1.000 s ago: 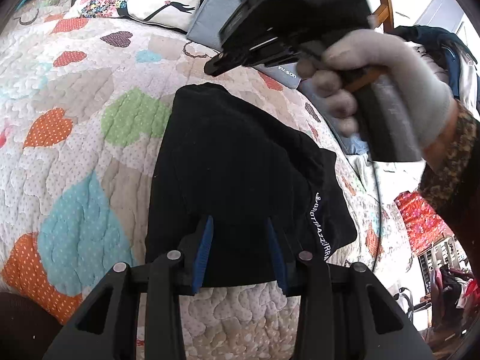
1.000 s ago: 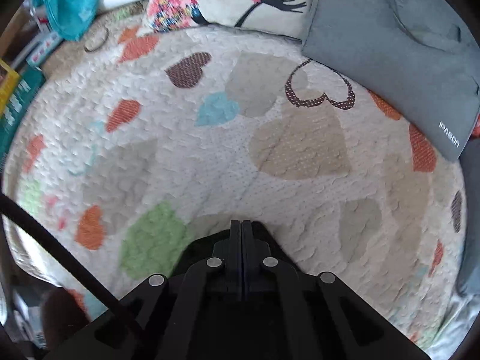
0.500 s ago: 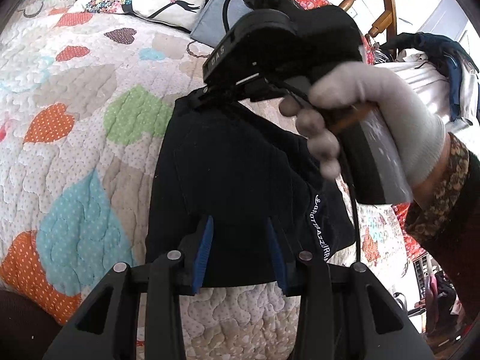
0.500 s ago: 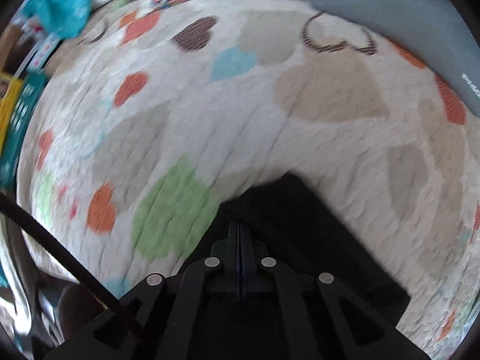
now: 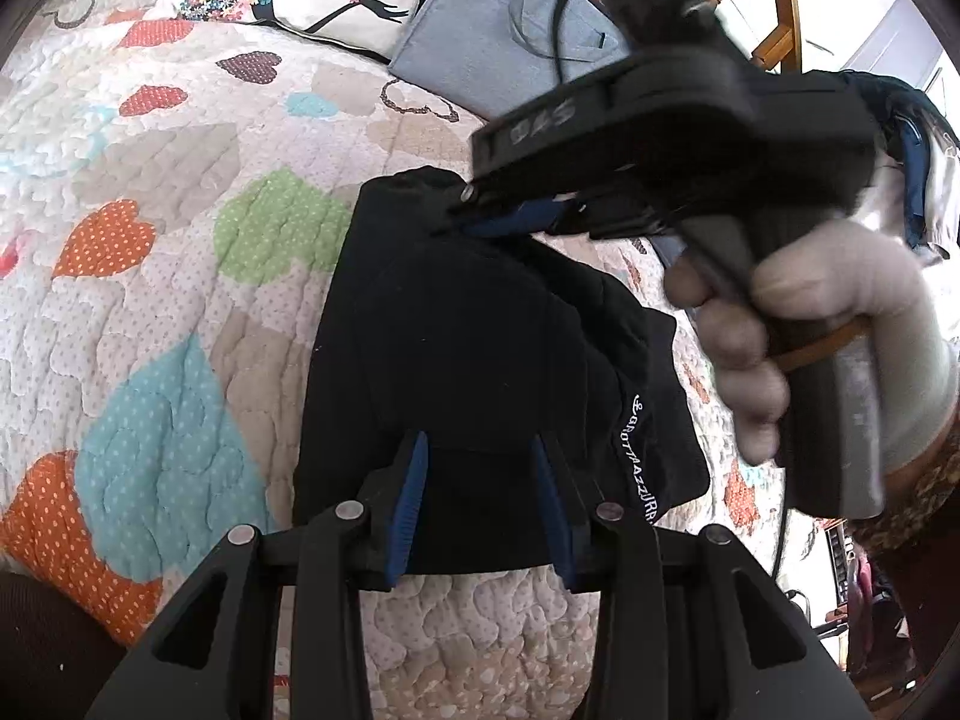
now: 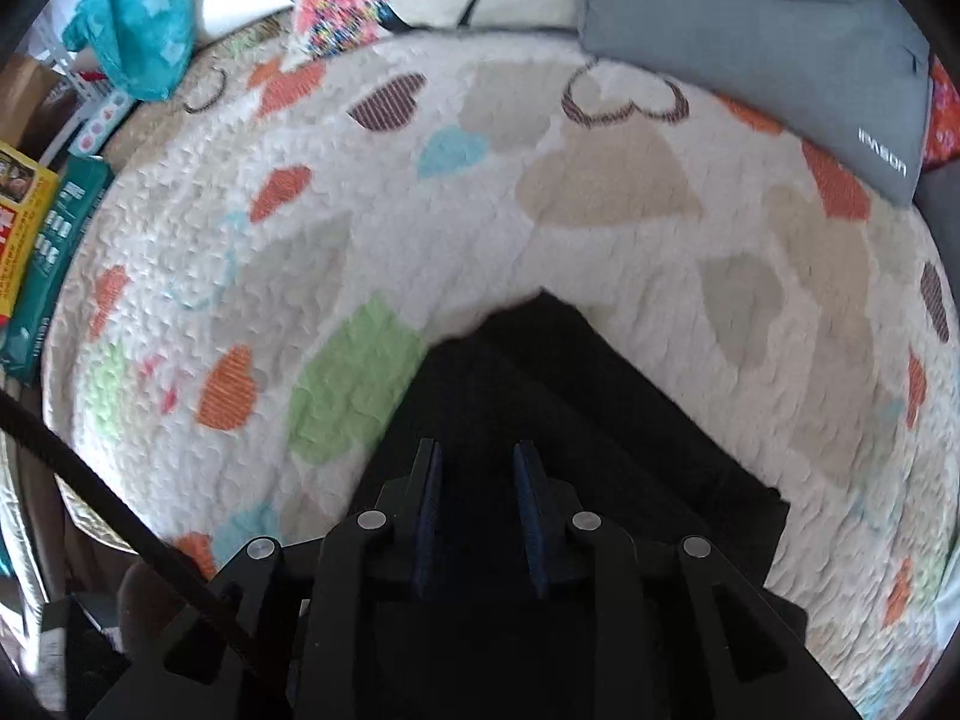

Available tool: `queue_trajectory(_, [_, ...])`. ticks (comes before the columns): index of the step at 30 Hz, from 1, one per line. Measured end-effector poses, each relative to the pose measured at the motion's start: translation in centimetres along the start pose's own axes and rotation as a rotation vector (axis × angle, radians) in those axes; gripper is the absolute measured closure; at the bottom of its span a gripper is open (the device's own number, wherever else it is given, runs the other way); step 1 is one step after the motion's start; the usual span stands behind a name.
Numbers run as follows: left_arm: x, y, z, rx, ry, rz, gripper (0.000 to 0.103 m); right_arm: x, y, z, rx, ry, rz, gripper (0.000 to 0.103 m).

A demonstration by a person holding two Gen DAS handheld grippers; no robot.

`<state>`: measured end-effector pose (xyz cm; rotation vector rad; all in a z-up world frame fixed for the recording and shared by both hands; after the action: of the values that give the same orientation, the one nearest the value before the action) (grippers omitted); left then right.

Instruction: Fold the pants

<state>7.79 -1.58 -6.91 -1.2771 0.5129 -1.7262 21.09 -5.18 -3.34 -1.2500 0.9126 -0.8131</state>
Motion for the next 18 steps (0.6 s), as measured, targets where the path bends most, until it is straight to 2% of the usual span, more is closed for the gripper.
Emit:
queue_trajectory(2, [0.0, 0.0, 0.0, 0.002, 0.004, 0.01, 0.067, 0.8, 0.7, 0.5, -0.003, 0.041, 0.016, 0.076])
queue_trajectory(5, [0.1, 0.1, 0.1, 0.002, 0.012, 0.024, 0.067, 2.3, 0.2, 1.8, 0.039, 0.117, -0.005, 0.076])
queue_trajectory(9, [0.2, 0.3, 0.1, 0.004, 0.026, 0.046, 0.068, 3.6, -2.4, 1.5, 0.102, 0.188, 0.058, 0.075])
queue_trajectory(13, [0.6, 0.3, -0.1, 0.005, 0.03, 0.052, 0.067, 5.4, -5.2, -1.2, 0.154, 0.215, 0.087, 0.066])
queue_trajectory(18, [0.7, -0.7, 0.1, -0.03, 0.005, 0.023, 0.067, 10.3, -7.6, -7.2, 0.21, 0.353, 0.188, 0.06])
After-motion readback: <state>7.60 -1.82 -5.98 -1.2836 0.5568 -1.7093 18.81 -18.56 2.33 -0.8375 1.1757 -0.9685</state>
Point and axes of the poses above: each gripper's, at about its wrist camera, not at the fingertips, and y roughly the way its jaws point, x to its right, z to its top, the point moved 9 cm from there along y, roughly the way its jaws point, and after that the axes turned 14 degrees about -x, right-handed, at the moved point
